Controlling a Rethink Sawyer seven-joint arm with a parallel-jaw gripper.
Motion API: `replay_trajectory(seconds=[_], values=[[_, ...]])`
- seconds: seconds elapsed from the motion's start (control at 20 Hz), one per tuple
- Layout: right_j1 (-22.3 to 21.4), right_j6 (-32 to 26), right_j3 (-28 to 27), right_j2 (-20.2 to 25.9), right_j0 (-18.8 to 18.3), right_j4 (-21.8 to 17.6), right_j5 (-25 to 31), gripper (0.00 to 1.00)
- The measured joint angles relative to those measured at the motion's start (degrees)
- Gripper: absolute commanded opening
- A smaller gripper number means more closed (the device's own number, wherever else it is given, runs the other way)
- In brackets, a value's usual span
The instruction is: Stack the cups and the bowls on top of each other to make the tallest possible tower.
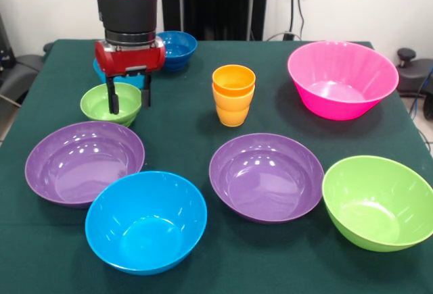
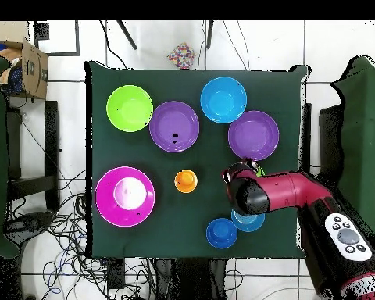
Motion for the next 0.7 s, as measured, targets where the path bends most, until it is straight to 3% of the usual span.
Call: replay_trajectory(seconds=[0.7], values=[[1.1, 0.0, 0.0, -3.4, 0.0, 0.0, 0.0, 1.00]])
